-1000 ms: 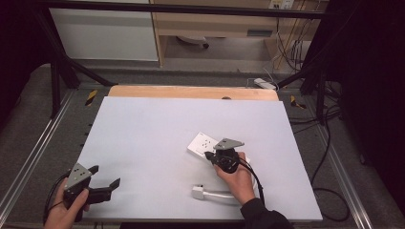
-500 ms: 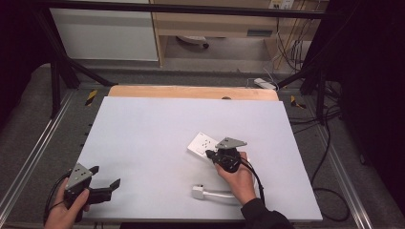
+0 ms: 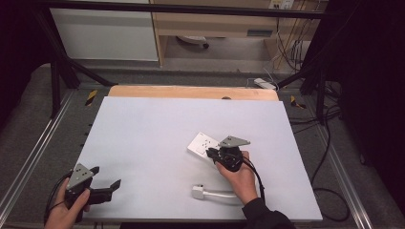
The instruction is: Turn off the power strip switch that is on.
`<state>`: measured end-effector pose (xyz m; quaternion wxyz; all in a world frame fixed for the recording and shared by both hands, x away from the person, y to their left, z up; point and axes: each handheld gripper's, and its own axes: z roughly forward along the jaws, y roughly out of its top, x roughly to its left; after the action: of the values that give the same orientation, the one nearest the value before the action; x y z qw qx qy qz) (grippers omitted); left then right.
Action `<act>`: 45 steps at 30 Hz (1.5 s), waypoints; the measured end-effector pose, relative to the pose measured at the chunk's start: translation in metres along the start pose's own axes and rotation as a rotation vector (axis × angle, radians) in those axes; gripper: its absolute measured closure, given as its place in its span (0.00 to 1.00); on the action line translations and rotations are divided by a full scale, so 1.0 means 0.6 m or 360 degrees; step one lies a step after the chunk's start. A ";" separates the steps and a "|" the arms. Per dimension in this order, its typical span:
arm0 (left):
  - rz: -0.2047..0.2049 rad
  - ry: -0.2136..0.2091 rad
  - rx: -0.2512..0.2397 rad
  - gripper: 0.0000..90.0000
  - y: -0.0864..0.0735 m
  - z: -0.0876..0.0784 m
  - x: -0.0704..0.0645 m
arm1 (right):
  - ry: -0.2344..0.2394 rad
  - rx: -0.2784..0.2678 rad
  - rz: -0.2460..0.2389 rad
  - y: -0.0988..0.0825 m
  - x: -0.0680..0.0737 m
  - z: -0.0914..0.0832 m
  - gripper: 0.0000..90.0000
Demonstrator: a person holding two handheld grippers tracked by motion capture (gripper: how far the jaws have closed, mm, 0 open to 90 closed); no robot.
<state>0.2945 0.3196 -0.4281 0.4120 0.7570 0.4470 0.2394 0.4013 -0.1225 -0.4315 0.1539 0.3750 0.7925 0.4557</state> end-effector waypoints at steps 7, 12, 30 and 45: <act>0.0007 0.0005 0.0004 0.08 0.000 0.001 0.000 | -0.0015 -0.0020 0.0033 0.002 -0.004 -0.004 0.68; 0.0013 0.0002 0.0005 0.07 0.000 0.003 0.001 | -0.0050 -0.0021 0.0072 0.003 -0.009 -0.006 0.54; 0.0006 -0.0041 -0.0014 0.08 0.013 0.035 0.004 | -0.0129 -0.0056 0.0101 0.012 -0.019 -0.015 0.16; 0.0023 -0.0075 -0.0027 0.08 0.017 0.049 0.000 | -0.0131 -0.0044 0.0099 0.023 -0.037 -0.040 0.06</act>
<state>0.3209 0.3051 -0.4353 0.4270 0.7622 0.4296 0.2283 0.4082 -0.1490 -0.4095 0.1773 0.4159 0.7669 0.4554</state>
